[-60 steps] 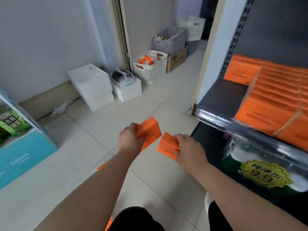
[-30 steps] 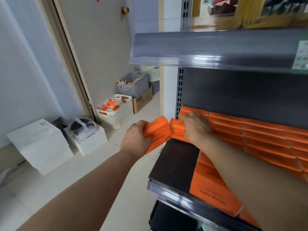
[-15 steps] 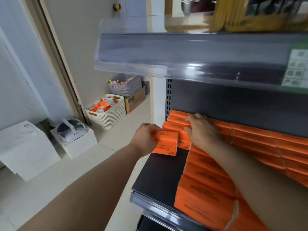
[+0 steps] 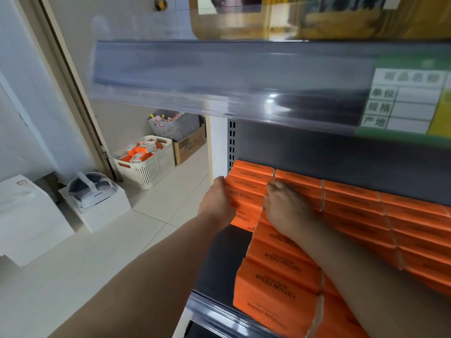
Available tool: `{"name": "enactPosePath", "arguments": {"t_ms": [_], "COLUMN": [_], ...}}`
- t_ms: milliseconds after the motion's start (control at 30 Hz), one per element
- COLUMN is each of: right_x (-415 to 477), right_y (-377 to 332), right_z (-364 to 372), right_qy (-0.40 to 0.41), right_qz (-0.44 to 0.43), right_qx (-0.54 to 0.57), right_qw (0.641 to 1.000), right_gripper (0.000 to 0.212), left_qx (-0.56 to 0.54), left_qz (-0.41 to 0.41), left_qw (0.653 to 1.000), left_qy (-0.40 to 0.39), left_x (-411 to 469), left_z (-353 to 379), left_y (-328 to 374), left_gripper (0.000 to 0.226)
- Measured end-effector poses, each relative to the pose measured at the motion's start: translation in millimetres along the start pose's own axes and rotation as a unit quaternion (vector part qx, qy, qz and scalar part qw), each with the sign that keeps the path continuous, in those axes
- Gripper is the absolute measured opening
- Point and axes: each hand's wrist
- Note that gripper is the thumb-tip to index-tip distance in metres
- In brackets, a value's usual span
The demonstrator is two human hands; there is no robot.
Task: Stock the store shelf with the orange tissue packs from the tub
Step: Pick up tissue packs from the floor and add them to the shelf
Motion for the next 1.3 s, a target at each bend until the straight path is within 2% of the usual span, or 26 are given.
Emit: {"name": "enactPosePath", "arguments": {"t_ms": [133, 333, 533, 733, 867, 1067, 1300], "right_x": [-4.1, -15.6, -37.8, -71.3, -105.2, -174.3, -243.0], "right_y": [-3.1, -30.1, -76.2, -136.9, -180.9, -237.2, -288.5], "right_z": [-2.0, -7.4, -6.3, 15.1, 46.4, 128.8, 246.1], "right_qy": [0.008, 0.014, -0.003, 0.003, 0.002, -0.086, -0.215], "right_qz": [-0.005, -0.042, -0.107, -0.185, -0.238, -0.282, -0.363], "right_qx": [-0.01, -0.038, -0.081, -0.078, -0.05, -0.02, -0.027], "right_qw": [1.0, 0.998, 0.991, 0.98, 0.97, 0.955, 0.906], "right_gripper": [0.045, 0.041, 0.039, 0.035, 0.033, 0.033, 0.032], "left_qx": [-0.007, 0.009, 0.052, 0.108, 0.114, 0.113, 0.054], "left_qz": [-0.009, -0.011, -0.043, -0.067, -0.13, -0.25, -0.441], "left_qw": [1.0, 1.0, 0.997, 0.989, 0.982, 0.961, 0.895], "left_qy": [-0.001, 0.007, 0.047, 0.077, 0.074, 0.034, 0.047], "left_x": [-4.1, -23.2, -53.8, -99.7, -149.5, -245.6, -334.9], "left_z": [-4.8, -25.2, -59.4, -98.2, -105.7, -99.0, -72.4], "left_y": [-1.4, -12.6, -56.2, -131.5, -202.9, -319.3, -439.8], "left_gripper": [0.073, 0.077, 0.064, 0.049, 0.048, 0.048, 0.049]}}
Point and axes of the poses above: each hand's wrist, its own x-axis towards the middle knuckle, its own z-axis out of the palm, y = z × x, and after that the axes turned 2 degrees about -z, right-handed
